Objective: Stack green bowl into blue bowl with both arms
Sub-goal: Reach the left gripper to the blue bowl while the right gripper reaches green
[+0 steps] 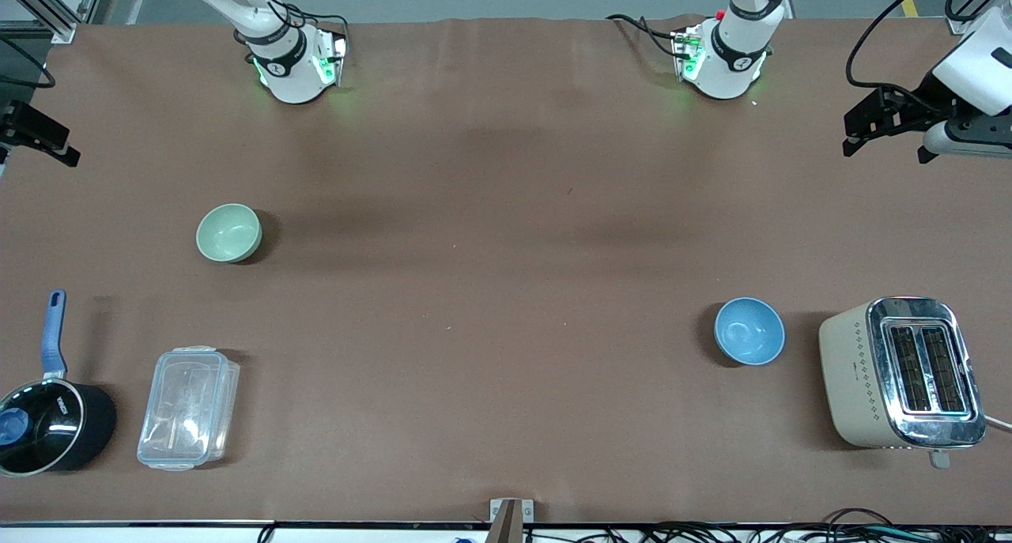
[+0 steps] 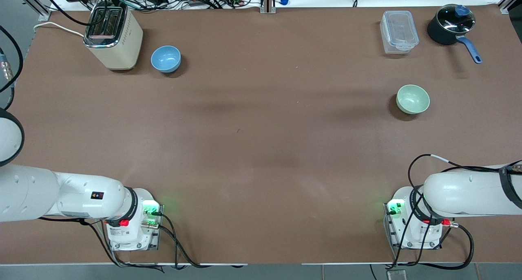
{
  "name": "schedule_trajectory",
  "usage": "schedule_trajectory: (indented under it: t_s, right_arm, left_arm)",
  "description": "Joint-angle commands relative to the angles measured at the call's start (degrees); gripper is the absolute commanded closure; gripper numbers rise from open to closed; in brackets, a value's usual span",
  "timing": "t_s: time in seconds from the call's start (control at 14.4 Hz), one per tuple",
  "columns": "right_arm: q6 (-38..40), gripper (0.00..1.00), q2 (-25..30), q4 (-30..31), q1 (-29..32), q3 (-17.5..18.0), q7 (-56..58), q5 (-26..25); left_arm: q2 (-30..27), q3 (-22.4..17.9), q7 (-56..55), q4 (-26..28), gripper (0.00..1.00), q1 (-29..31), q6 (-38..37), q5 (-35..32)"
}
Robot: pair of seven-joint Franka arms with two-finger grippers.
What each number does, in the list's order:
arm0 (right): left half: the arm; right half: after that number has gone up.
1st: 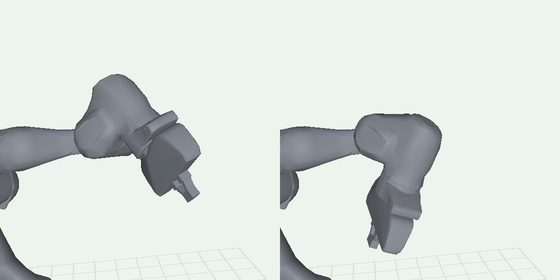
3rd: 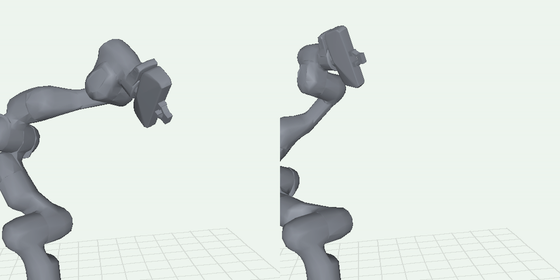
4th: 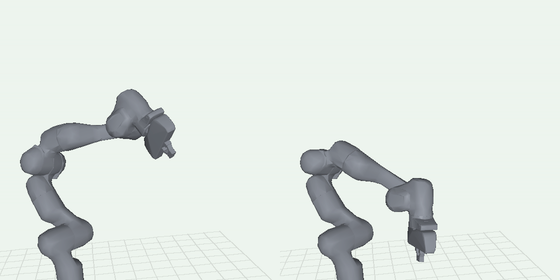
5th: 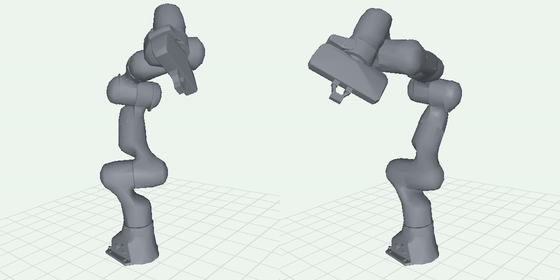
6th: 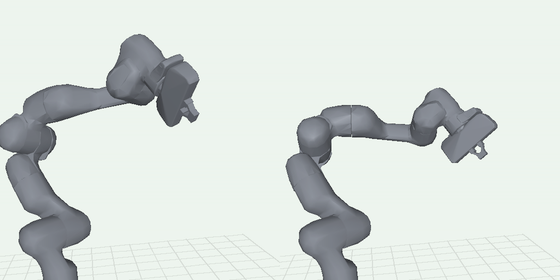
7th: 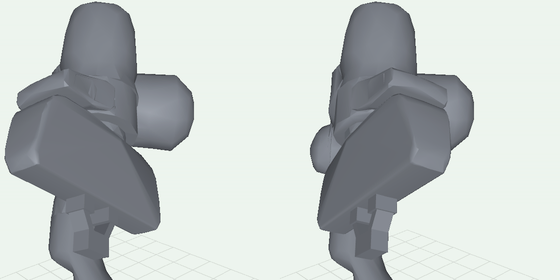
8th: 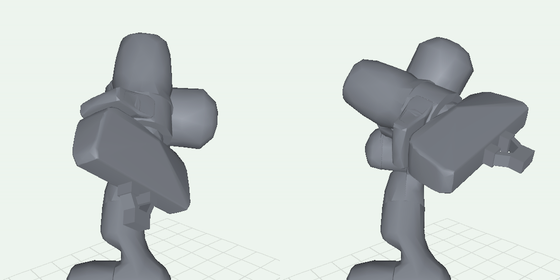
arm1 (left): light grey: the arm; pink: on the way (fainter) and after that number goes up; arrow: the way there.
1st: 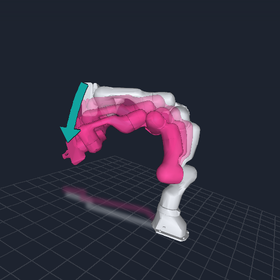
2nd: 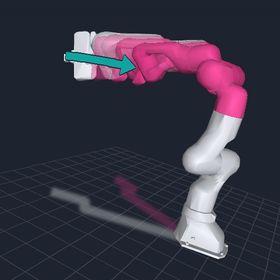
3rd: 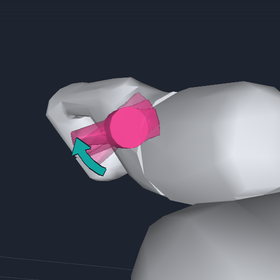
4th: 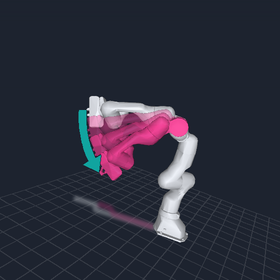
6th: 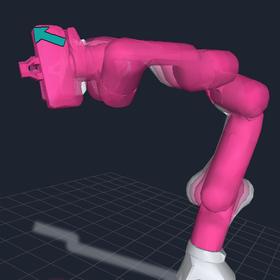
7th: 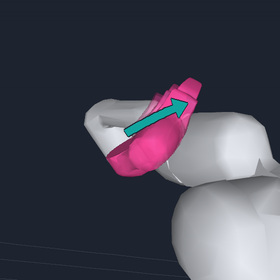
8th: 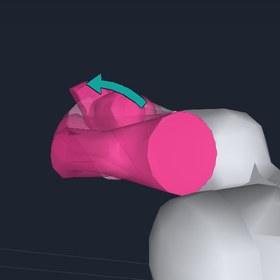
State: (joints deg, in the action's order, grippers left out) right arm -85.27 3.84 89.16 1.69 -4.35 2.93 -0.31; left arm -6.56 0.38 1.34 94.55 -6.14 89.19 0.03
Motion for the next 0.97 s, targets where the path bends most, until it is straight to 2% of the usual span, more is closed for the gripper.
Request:
schedule_trajectory:
  t_s: [0.0, 0.14, 0.42, 0.69, 0.9]
  right_arm:
    - [0.01, 0.00, 0.64, 0.67, 0.68, 0.31, 0.85, 0.13]
    - [0.01, 0.00, 0.64, 0.67, 0.68, 0.31, 0.85, 0.13]
    - [0.01, 0.00, 0.64, 0.75, 0.68, 0.31, 0.85, 0.13]
    - [0.01, 0.00, 0.73, 1.98, 1.03, 0.31, 0.85, 0.22]
    - [-0.51, 0.00, 0.73, 4.09, 2.61, 0.31, 0.94, 1.62]
  left_arm:
    - [0.32, -0.21, -0.03, -0.95, 0.00, -0.36, 0.01, -1.08]
    - [0.67, -0.29, 0.06, -1.73, 0.00, -0.27, 0.10, -1.00]
    - [5.84, -0.38, 0.24, -3.85, 0.00, -0.27, 1.41, -1.43]
    - [13.13, -0.38, -0.46, -1.83, 0.00, 0.43, 9.04, -2.05]
    - [17.27, -0.47, -2.39, 2.29, 0.00, 0.52, 17.73, -2.23]
